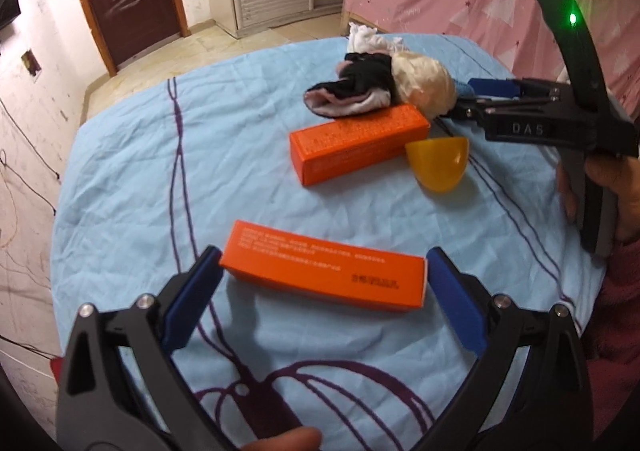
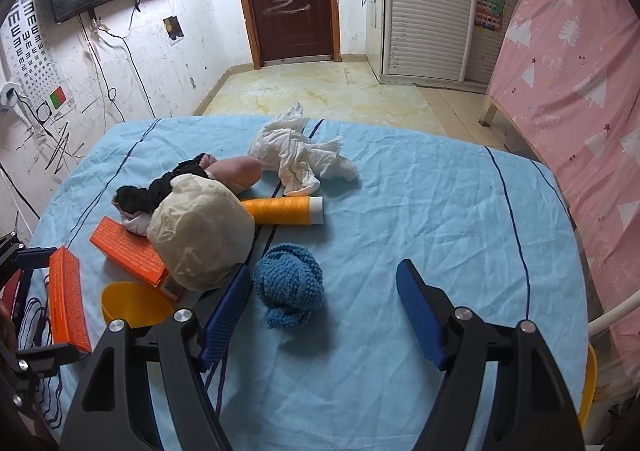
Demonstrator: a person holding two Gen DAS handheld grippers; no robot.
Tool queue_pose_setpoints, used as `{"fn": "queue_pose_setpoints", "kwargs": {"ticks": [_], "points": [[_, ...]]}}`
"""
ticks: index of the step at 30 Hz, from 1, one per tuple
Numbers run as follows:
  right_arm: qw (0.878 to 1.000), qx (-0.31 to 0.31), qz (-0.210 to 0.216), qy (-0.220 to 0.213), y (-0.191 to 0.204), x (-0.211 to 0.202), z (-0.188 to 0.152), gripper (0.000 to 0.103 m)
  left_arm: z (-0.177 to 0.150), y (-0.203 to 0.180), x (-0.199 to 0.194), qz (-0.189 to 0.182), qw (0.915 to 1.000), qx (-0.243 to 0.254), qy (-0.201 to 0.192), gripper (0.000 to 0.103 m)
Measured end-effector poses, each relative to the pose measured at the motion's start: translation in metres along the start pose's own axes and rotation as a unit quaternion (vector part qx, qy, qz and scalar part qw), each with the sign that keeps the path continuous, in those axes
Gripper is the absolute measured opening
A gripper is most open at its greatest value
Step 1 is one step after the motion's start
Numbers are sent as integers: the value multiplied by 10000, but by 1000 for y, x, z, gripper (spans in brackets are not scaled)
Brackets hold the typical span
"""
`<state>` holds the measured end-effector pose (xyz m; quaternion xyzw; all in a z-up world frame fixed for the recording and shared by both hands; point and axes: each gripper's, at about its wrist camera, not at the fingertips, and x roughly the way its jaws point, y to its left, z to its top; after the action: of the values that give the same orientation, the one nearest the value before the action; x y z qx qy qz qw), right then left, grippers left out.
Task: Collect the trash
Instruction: 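Move the left tool toward the orange box while the right tool approaches the blue yarn ball, then grasp the orange box with the left tool while the right tool grasps the blue yarn ball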
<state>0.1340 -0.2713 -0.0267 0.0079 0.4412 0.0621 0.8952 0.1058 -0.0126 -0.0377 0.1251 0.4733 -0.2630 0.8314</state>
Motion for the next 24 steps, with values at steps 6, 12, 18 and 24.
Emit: {"fn": "queue_pose_setpoints", "kwargs": {"ticks": [6,12,18,24], "points": [[9998,-122,-146,38,7,5,1,69,-1,-1,10,79,9999,62,68,97],[9992,-235,-315,-28,15,5,0,67,-6,-8,8,186,9997,127,-44,90],[9988,-389,-287,-81,25,1,-3,21,-9,-12,5,329,9993,129,-153,90],[9992,-293,-179,-200,20,-9,-4,21,-4,-16,-7,428,9987,84,-271,90]]}}
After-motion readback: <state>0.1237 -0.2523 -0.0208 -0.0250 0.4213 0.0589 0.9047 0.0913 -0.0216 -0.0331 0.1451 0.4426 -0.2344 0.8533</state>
